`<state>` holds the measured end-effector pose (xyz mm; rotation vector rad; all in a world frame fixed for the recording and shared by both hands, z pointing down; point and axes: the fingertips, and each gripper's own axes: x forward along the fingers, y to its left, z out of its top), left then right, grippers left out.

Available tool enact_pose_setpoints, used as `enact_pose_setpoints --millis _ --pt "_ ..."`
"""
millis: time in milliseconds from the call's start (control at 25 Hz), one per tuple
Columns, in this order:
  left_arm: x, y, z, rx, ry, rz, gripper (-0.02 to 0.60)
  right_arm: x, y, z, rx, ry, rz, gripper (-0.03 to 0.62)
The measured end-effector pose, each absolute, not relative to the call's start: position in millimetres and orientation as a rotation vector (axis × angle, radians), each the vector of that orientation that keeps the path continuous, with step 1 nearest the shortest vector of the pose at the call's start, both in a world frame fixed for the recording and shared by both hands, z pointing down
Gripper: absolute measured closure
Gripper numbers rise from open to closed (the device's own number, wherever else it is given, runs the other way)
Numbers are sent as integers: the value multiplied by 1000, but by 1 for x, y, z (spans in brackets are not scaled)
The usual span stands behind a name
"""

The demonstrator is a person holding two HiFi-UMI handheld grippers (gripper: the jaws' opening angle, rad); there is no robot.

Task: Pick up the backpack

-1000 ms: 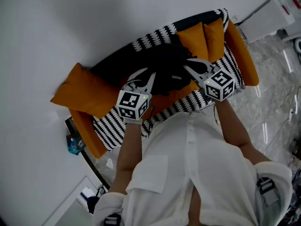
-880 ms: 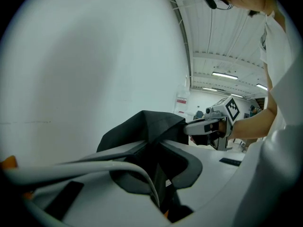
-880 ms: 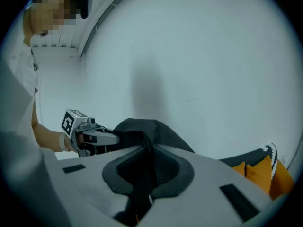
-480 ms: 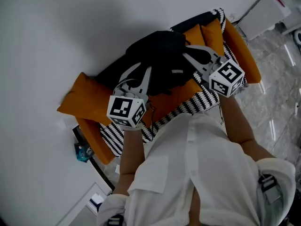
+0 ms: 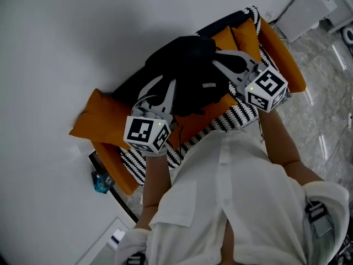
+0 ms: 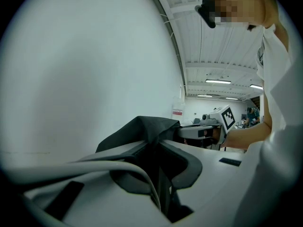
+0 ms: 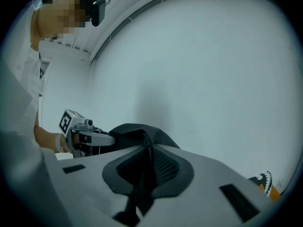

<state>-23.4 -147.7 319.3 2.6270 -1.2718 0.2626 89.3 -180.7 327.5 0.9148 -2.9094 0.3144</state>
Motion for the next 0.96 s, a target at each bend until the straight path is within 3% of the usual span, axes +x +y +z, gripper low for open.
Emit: enact_pose_setpoints --millis 960 --pt "-23 -129 325 2605 -1271 256 522 89 -167 335 890 -2908 344 553"
